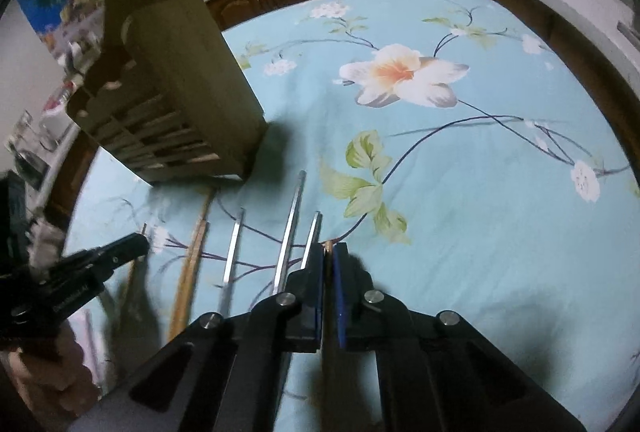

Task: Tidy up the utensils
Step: 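Close the left tool on a wooden chopstick and lift it, then carry the chopstick with the left tool over the wooden holder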

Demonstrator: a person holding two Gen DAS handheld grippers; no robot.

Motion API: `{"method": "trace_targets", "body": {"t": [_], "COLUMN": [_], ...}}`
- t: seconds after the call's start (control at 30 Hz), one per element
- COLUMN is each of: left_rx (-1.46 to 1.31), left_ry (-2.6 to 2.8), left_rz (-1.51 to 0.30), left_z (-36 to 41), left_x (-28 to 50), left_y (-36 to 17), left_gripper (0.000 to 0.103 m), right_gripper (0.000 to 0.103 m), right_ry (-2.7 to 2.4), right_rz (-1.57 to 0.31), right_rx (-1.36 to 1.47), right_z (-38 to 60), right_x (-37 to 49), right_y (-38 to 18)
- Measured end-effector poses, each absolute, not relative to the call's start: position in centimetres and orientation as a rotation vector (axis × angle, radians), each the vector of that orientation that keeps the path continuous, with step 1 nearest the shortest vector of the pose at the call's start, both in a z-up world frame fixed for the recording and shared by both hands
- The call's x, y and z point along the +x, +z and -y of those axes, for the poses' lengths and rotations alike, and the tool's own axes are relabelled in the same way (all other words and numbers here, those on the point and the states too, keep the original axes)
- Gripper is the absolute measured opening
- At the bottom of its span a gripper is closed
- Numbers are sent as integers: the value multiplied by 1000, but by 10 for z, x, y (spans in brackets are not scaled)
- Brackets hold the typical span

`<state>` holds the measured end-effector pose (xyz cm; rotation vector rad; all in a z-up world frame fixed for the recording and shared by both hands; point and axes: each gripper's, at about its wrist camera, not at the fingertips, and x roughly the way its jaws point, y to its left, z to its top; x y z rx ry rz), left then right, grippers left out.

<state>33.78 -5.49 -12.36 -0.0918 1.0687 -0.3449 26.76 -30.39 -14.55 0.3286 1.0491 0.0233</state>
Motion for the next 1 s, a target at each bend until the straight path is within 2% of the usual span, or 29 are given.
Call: {"method": "trace_targets", "body": {"t": [1.0], "left_rx": [-207], "left_ry": [-410], "left_rz": [-808], "left_z": [-24], "left_x": [202], "left_y": [6], "left_gripper": [4], "right_gripper": [5], "right_ry": [122], "right_rz": [-749], "right_rx": [336], "right_z": [288], "right_x": [190], "right_y": [-30]}}
